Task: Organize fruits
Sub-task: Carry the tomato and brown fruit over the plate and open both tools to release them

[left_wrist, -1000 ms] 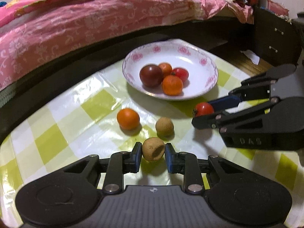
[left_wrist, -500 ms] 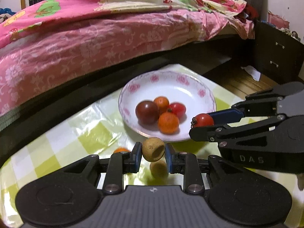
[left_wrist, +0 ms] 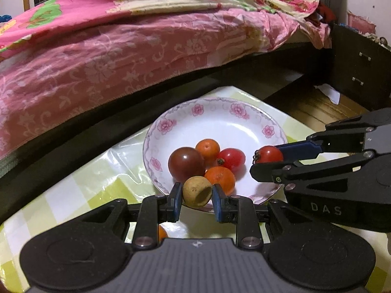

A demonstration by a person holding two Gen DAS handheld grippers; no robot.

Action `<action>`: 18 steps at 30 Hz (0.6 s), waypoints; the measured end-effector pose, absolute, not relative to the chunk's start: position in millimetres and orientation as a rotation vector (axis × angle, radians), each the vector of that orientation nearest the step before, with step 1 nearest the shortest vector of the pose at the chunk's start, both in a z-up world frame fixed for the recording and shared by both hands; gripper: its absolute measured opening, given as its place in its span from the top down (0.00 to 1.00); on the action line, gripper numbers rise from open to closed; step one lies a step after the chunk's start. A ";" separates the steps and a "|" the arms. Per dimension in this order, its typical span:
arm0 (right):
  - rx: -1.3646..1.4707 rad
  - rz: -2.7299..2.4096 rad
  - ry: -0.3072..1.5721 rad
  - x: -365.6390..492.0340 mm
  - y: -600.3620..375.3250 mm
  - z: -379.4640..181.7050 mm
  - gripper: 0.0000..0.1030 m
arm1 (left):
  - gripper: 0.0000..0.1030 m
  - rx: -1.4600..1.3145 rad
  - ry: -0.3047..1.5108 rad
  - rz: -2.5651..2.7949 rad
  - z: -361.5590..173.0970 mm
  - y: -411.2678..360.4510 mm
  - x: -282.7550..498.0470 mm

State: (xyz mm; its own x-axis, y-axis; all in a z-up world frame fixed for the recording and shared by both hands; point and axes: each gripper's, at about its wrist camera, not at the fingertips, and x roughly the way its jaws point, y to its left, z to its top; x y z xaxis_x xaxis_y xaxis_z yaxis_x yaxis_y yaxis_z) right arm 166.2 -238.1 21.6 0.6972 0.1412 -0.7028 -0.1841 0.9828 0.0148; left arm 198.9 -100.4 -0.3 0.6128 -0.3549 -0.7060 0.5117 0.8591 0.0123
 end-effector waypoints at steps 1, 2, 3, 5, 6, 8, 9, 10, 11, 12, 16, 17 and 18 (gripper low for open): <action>-0.058 0.182 0.781 168.0 -238.3 20.1 0.76 | 0.67 0.224 0.759 -0.503 -1.5 -100.9 199.5; -0.059 0.181 0.783 169.5 -238.4 18.9 0.76 | 0.67 0.228 0.756 -0.504 -1.7 -101.5 199.9; -0.059 0.181 0.787 170.9 -238.3 17.7 0.76 | 0.67 0.233 0.756 -0.504 -1.8 -102.5 200.8; -0.058 0.177 0.790 172.9 -238.4 15.8 0.76 | 0.67 0.233 0.755 -0.502 -3.0 -103.1 202.5; -0.059 0.175 0.793 173.9 -238.7 14.8 0.76 | 0.67 0.234 0.756 -0.502 -3.8 -103.7 203.4; -0.056 0.171 0.800 175.7 -239.4 12.9 0.76 | 0.67 0.241 0.753 -0.502 -4.8 -104.8 203.4; -0.056 0.168 0.804 176.7 -239.8 11.8 0.76 | 0.67 0.241 0.752 -0.501 -4.8 -105.0 203.4; -0.056 0.166 0.807 177.6 -240.1 10.8 0.76 | 0.67 0.239 0.753 -0.500 -4.8 -104.9 203.6; -0.055 0.165 0.809 178.2 -240.5 10.1 0.76 | 0.67 0.236 0.755 -0.501 -5.0 -105.0 204.1; -0.051 0.165 0.810 178.8 -241.0 9.7 0.76 | 0.67 0.235 0.756 -0.500 -5.1 -104.9 204.5; -0.035 0.169 0.813 180.2 -242.5 8.3 0.75 | 0.66 0.235 0.758 -0.499 -5.4 -104.5 205.3; -0.035 0.168 0.812 179.8 -242.4 8.3 0.75 | 0.66 0.234 0.758 -0.499 -5.3 -104.1 205.3; -0.037 0.168 0.813 179.9 -242.7 8.3 0.74 | 0.65 0.232 0.759 -0.497 -5.2 -104.0 205.6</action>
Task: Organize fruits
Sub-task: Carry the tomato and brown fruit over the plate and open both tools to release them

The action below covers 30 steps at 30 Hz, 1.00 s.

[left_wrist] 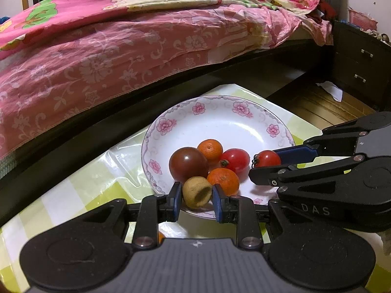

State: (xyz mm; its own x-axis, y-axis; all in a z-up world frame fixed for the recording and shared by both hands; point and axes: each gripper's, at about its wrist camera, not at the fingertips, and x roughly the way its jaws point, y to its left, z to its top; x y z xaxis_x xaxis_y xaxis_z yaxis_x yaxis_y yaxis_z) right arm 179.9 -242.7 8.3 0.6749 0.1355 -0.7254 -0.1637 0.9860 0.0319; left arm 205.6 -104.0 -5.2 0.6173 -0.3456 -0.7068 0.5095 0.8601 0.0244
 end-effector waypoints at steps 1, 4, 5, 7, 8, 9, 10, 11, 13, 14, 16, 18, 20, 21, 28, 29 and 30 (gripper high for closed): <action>-0.037 0.166 0.811 179.9 -243.0 8.4 0.74 | 0.65 0.230 0.761 -0.496 -5.0 -103.8 205.9; -0.036 0.163 0.799 179.7 -243.9 9.9 0.71 | 0.65 0.229 0.762 -0.493 -4.3 -104.6 205.9; -0.034 0.163 0.797 179.7 -244.5 10.4 0.71 | 0.65 0.230 0.762 -0.492 -4.3 -104.9 205.8; -0.031 0.160 0.794 180.1 -244.6 11.0 0.70 | 0.65 0.233 0.761 -0.489 -3.9 -105.8 205.3; -0.032 0.161 0.793 180.0 -244.8 11.2 0.70 | 0.64 0.232 0.761 -0.488 -3.3 -106.0 205.1; -0.032 0.160 0.790 179.5 -245.0 11.5 0.70 | 0.64 0.231 0.760 -0.487 -2.7 -105.8 204.9; -0.031 0.157 0.787 178.9 -245.3 12.0 0.70 | 0.63 0.227 0.756 -0.487 -1.6 -105.4 204.6; -0.030 0.156 0.785 178.7 -245.5 12.5 0.70 | 0.62 0.224 0.753 -0.487 -0.4 -104.8 204.5; -0.023 0.153 0.776 177.7 -246.6 14.5 0.70 | 0.62 0.219 0.747 -0.488 1.9 -103.9 204.7; -0.020 0.153 0.774 177.5 -247.4 15.3 0.70 | 0.61 0.218 0.744 -0.487 2.7 -103.6 205.0; -0.014 0.150 0.768 177.2 -248.0 16.6 0.70 | 0.61 0.217 0.742 -0.486 4.0 -102.7 204.6; -0.011 0.154 0.766 176.7 -247.5 17.5 0.70 | 0.61 0.216 0.741 -0.487 5.3 -101.3 203.9; -0.014 0.158 0.762 175.4 -246.4 18.4 0.70 | 0.61 0.216 0.735 -0.486 7.7 -99.6 201.9; -0.015 0.162 0.762 174.5 -245.8 18.8 0.70 | 0.61 0.216 0.732 -0.487 9.5 -98.3 200.8; -0.015 0.198 0.754 161.8 -238.6 26.3 0.70 | 0.61 0.211 0.727 -0.484 20.2 -80.8 192.3; -0.014 0.208 0.754 159.6 -236.8 27.4 0.70 | 0.61 0.207 0.730 -0.482 21.0 -77.4 191.5; -0.015 0.219 0.755 157.0 -234.5 28.4 0.70 | 0.61 0.203 0.733 -0.479 21.7 -73.4 190.2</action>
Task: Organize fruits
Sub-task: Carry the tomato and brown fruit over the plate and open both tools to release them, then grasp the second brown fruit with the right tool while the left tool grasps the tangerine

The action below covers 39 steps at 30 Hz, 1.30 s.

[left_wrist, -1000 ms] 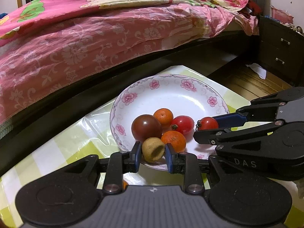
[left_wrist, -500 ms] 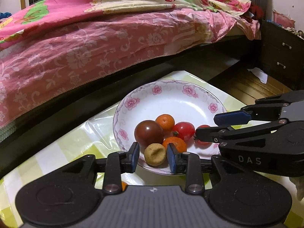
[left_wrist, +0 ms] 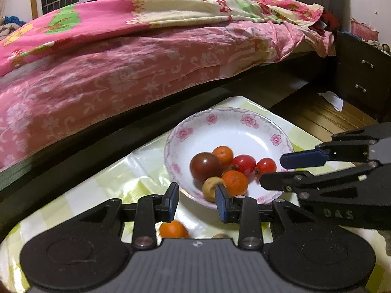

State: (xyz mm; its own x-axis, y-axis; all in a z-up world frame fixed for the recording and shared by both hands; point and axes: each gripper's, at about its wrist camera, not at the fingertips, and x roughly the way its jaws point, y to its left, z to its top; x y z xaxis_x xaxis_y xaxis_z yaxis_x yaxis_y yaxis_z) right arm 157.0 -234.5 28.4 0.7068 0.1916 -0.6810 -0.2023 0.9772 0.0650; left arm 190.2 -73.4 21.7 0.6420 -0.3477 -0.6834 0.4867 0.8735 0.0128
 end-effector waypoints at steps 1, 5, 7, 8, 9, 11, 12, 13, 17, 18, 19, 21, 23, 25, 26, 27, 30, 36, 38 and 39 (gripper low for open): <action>-0.019 0.231 0.755 154.1 -232.0 29.3 0.70 | 0.61 0.202 0.736 -0.477 21.8 -70.5 189.6; -0.029 0.281 0.767 143.7 -221.3 29.2 0.70 | 0.61 0.208 0.748 -0.460 19.4 -57.9 184.9; -0.036 0.312 0.777 140.0 -214.5 27.8 0.70 | 0.61 0.209 0.756 -0.455 18.3 -52.1 183.1; -0.042 0.330 0.783 138.3 -210.5 26.5 0.70 | 0.61 0.210 0.757 -0.454 18.2 -49.7 182.3; -0.047 0.347 0.788 137.4 -206.8 25.3 0.70 | 0.61 0.209 0.759 -0.456 18.2 -47.0 181.8; -0.062 0.375 0.798 136.5 -199.3 22.1 0.70 | 0.61 0.207 0.763 -0.461 18.0 -43.4 181.0; -0.069 0.390 0.803 136.9 -195.4 19.9 0.70 | 0.61 0.208 0.763 -0.463 18.0 -41.8 180.4; -0.074 0.399 0.807 137.9 -192.4 18.0 0.70 | 0.60 0.209 0.763 -0.463 17.9 -40.1 179.8; -0.087 0.417 0.823 140.9 -182.2 11.3 0.70 | 0.60 0.207 0.768 -0.465 16.8 -32.5 178.3; -0.092 0.419 0.825 141.5 -180.5 9.7 0.70 | 0.60 0.204 0.771 -0.464 16.2 -30.4 178.5; -0.096 0.419 0.827 142.8 -178.7 8.2 0.70 | 0.60 0.202 0.773 -0.460 15.6 -28.8 179.0; -0.098 0.416 0.835 146.5 -176.0 4.3 0.70 | 0.60 0.198 0.779 -0.453 14.7 -25.6 179.6; -0.102 0.413 0.843 148.9 -173.5 0.6 0.69 | 0.60 0.194 0.781 -0.451 14.0 -23.2 180.4; -0.104 0.415 0.849 150.9 -170.4 -2.5 0.70 | 0.60 0.195 0.781 -0.449 13.1 -22.0 180.8; -0.108 0.418 0.850 151.3 -169.0 -3.4 0.70 | 0.60 0.194 0.784 -0.449 12.6 -21.4 181.0; -0.114 0.418 0.851 151.6 -167.4 -4.9 0.70 | 0.60 0.193 0.786 -0.448 11.9 -21.1 181.0; -0.119 0.414 0.869 153.2 -166.0 -10.0 0.70 | 0.60 0.196 0.791 -0.449 10.4 -22.1 181.4; -0.088 0.408 0.878 157.1 -169.6 -11.6 0.70 | 0.60 0.199 0.796 -0.452 9.0 -24.4 182.8; -0.080 0.408 0.877 158.3 -170.3 -11.9 0.70 | 0.60 0.201 0.798 -0.454 7.9 -25.5 182.8; -0.079 0.408 0.875 158.1 -170.6 -12.2 0.70 | 0.60 0.203 0.798 -0.455 7.2 -26.1 182.7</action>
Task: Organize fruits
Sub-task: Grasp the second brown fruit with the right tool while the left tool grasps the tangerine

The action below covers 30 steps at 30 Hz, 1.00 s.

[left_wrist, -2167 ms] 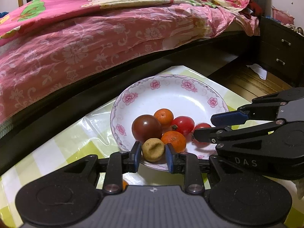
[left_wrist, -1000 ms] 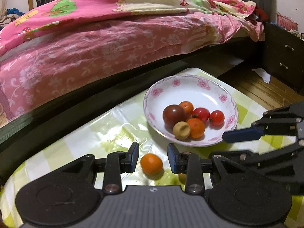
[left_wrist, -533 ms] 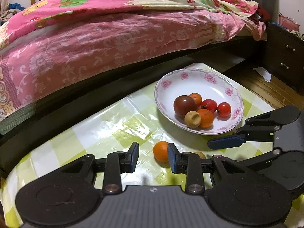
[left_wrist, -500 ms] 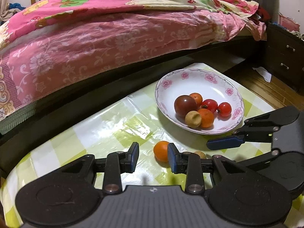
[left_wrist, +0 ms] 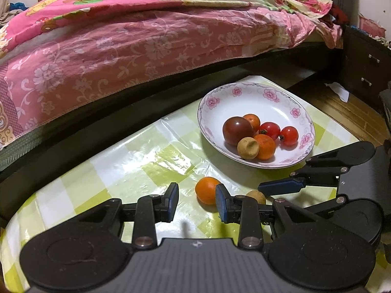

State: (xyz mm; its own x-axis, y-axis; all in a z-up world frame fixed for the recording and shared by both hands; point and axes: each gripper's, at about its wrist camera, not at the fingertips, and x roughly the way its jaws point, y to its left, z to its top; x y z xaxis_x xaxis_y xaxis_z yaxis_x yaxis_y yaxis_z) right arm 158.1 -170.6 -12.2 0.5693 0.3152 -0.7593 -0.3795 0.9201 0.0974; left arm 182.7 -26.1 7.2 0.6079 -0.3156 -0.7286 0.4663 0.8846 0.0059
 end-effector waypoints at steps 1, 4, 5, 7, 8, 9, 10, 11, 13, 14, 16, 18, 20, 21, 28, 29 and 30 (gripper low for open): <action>-0.082 0.408 0.873 158.3 -170.0 -12.4 0.70 | 0.60 0.205 0.800 -0.456 6.6 -26.7 182.6; -0.092 0.401 0.868 158.1 -169.5 -12.7 0.79 | 0.60 0.208 0.805 -0.464 5.2 -27.3 183.0; -0.092 0.402 0.867 158.0 -169.9 -12.2 0.81 | 0.60 0.210 0.805 -0.466 4.7 -27.5 182.8; -0.094 0.391 0.870 157.8 -170.5 -10.2 0.81 | 0.60 0.210 0.809 -0.471 3.4 -28.4 183.0; -0.101 0.385 0.869 157.2 -170.9 -9.0 0.81 | 0.60 0.208 0.813 -0.474 2.4 -28.9 183.4; -0.104 0.380 0.869 156.6 -172.0 -7.5 0.81 | 0.60 0.210 0.816 -0.478 1.3 -30.1 183.5; -0.100 0.375 0.873 156.1 -173.9 -5.7 0.81 | 0.60 0.214 0.817 -0.481 0.2 -31.8 183.6; -0.097 0.370 0.877 155.3 -176.2 -4.1 0.81 | 0.60 0.217 0.817 -0.486 -0.9 -33.6 183.5; -0.096 0.353 0.879 153.2 -180.9 -0.6 0.81 | 0.60 0.223 0.818 -0.494 -3.1 -38.1 184.5; -0.090 0.346 0.883 152.4 -183.9 0.9 0.81 | 0.60 0.226 0.820 -0.493 -4.4 -40.5 185.6; -0.076 0.334 0.889 150.6 -189.8 2.7 0.81 | 0.60 0.230 0.824 -0.492 -7.9 -45.0 188.5; -0.063 0.327 0.893 148.7 -195.0 3.3 0.81 | 0.60 0.235 0.826 -0.483 -11.6 -48.8 191.6; -0.056 0.323 0.895 146.7 -198.2 3.6 0.81 | 0.60 0.238 0.832 -0.475 -16.0 -52.0 195.3; -0.056 0.322 0.896 145.0 -200.4 3.4 0.81 | 0.59 0.240 0.832 -0.468 -17.6 -53.5 197.0; -0.046 0.305 0.903 143.2 -209.3 1.5 0.81 | 0.54 0.258 0.839 -0.439 -29.3 -59.2 207.6; -0.045 0.301 0.903 143.1 -210.5 1.1 0.81 | 0.54 0.248 0.841 -0.437 -31.3 -58.5 208.2; -0.044 0.299 0.904 143.3 -211.2 0.8 0.81 | 0.54 0.238 0.839 -0.435 -31.7 -57.7 208.1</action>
State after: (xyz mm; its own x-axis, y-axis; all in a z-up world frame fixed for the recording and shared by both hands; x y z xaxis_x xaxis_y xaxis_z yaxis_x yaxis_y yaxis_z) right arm 143.3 -211.2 0.8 0.5798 0.2367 -0.7797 -0.2740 0.9578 0.0870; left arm 208.1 -57.7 -31.7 0.5878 -0.2769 -0.7602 0.4615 0.8865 0.0340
